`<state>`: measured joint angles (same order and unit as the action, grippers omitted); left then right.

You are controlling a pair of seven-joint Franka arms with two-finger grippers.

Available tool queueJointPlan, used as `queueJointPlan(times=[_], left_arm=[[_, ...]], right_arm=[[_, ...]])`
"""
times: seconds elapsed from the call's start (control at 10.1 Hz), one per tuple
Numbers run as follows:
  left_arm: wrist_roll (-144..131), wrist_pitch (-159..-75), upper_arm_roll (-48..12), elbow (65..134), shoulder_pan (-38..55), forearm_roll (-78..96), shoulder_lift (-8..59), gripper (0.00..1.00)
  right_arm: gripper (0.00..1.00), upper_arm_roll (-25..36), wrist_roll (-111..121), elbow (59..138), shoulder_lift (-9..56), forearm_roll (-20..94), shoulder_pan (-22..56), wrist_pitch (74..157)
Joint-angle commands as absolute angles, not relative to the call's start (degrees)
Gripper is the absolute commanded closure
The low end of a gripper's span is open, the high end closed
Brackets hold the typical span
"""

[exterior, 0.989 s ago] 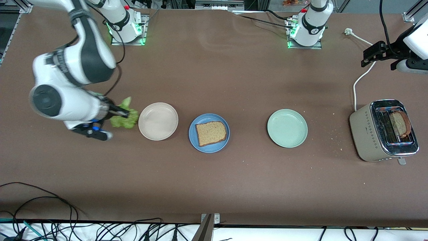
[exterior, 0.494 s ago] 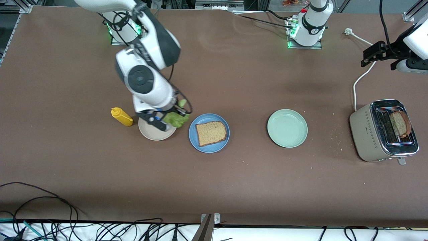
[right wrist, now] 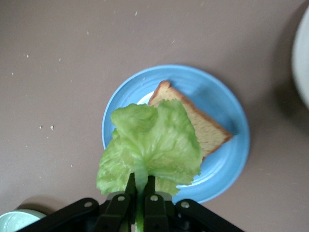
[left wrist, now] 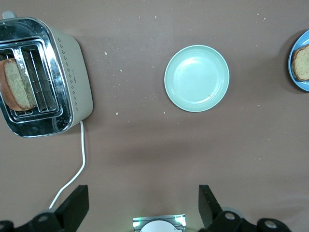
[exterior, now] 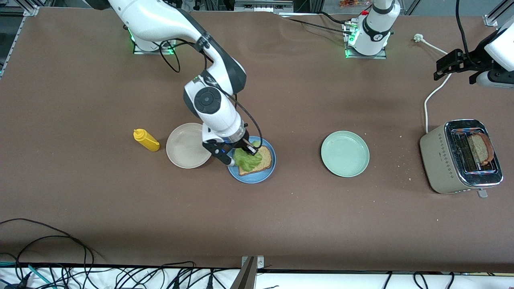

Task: Make sandwich in blue plate with both arms
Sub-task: 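Carry the lettuce with the right gripper onto the bread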

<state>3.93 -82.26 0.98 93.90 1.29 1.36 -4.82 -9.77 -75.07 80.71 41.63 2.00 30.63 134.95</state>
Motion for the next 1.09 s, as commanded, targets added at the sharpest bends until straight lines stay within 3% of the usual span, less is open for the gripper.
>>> queueJointPlan(times=[0.0, 0.1, 0.2, 0.59, 0.99], left_arm=[[3.6, -81.5, 0.7, 93.4, 0.8, 2.5, -5.2, 0.00], [3.6, -81.6, 0.7, 93.4, 0.8, 2.5, -5.2, 0.00], [3.6, -81.6, 0.7, 93.4, 0.8, 2.5, -5.2, 0.00], [3.6, -81.5, 0.8, 93.4, 0.8, 2.5, -5.2, 0.00], [3.6, -81.4, 1.1, 93.4, 0.8, 2.5, -5.2, 0.00]], right_arm=[[0.55, -9.5, -77.3, 79.2, 45.3, 1.5, 32.6, 138.3], [0.08, -9.5, -77.3, 79.2, 45.6, 1.3, 32.7, 138.2], [0.00, -9.3, -76.9, 79.2, 45.4, 0.0, 32.8, 138.1], [0.00, -8.4, -76.6, 79.3, 44.0, -5.0, 32.7, 136.2], [0.00, -3.1, -63.3, 79.3, 38.1, -5.1, 32.5, 116.6]])
